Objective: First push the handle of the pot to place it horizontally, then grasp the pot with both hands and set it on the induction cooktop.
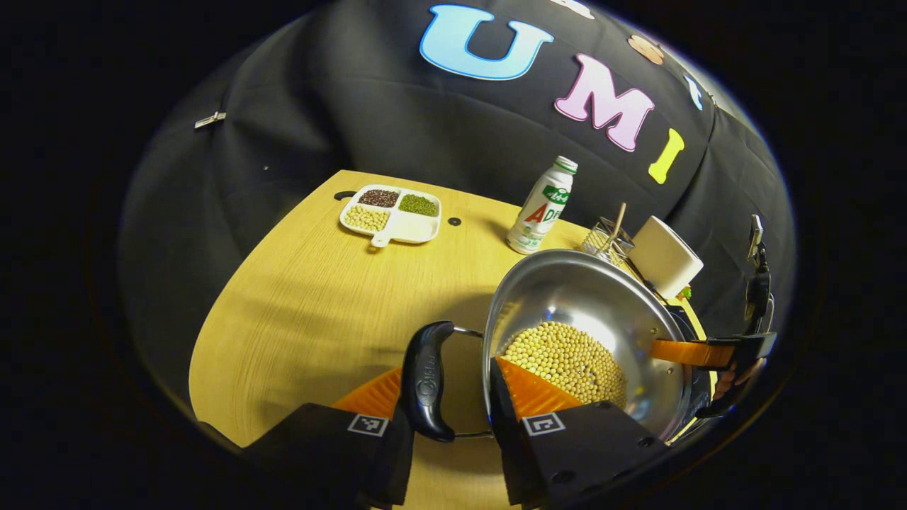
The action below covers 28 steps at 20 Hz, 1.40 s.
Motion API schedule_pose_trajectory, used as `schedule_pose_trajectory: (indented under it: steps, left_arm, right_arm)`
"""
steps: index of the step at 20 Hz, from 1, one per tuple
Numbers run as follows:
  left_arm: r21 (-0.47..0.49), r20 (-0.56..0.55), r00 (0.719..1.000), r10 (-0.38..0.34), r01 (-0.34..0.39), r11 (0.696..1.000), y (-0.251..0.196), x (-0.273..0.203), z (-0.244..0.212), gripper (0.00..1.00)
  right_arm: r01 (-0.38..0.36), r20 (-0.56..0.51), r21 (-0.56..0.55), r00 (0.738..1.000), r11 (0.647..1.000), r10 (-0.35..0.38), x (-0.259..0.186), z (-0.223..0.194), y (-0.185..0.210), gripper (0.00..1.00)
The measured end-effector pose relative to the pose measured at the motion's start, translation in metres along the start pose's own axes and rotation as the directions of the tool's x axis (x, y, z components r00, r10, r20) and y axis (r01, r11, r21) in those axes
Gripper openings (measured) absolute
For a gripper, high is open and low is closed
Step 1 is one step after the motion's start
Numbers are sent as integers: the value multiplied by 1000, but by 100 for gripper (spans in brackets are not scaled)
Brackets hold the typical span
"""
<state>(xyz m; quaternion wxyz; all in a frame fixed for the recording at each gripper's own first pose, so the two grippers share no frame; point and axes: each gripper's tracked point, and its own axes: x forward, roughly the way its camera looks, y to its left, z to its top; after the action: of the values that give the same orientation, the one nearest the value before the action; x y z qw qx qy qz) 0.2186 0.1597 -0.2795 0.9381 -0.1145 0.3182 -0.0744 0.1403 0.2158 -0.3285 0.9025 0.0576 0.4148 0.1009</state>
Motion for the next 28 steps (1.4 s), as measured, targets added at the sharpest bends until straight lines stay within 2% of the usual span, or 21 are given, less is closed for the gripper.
schedule_pose_trajectory:
  steps: [2,3,4,9,10,11,12,13,14,20,22,23,28]
  left_arm:
    - [-1,-11,1000,-1,1,1000,-17,-12,0,54]
    - [-7,-17,1000,1,-1,1000,-26,-17,0,54]
    - [-13,-22,1000,4,-4,1000,-37,-21,-1,54]
    - [-12,-28,999,21,-22,1000,-89,-29,-4,54]
    - [-13,-30,999,24,-25,1000,-101,-29,-3,54]
    - [-12,-30,999,24,-24,1000,-112,-26,-3,54]
    - [-8,-28,999,22,-22,1000,-125,-25,-2,54]
    - [-5,-26,999,19,-19,1000,-137,-22,-3,54]
    - [-2,-23,1000,17,-17,1000,-150,-19,-2,54]
    - [20,-28,1000,-7,8,1000,-216,8,-6,52]
    - [32,-28,1000,-9,10,999,-234,17,-8,54]
    - [35,-29,1000,-8,9,999,-242,22,-11,54]
    - [26,-34,999,-7,8,1000,-274,42,-25,54]
  right_arm:
    - [-3,-7,14,1000,1000,3,-20,2,-10,55]
    - [-7,-10,21,1000,1000,7,-29,3,-16,51]
    - [-11,-13,27,1000,1000,11,-37,6,-23,55]
    - [-29,-9,30,1000,999,29,-65,21,-64,55]
    - [-30,-9,30,1000,999,30,-69,24,-74,51]
    - [-29,-8,31,1000,999,30,-73,27,-85,51]
    - [-29,-4,34,1000,999,29,-76,32,-96,55]
    - [-27,1,35,1000,999,27,-81,36,-108,51]
    - [-25,3,35,1000,999,24,-85,39,-120,55]
    - [6,11,50,1000,999,-7,-97,53,-189,55]
    - [20,19,45,1000,999,-21,-99,55,-208,55]
    - [26,22,42,999,999,-27,-100,55,-217,51]
    - [34,9,40,999,999,-34,-97,58,-256,55]
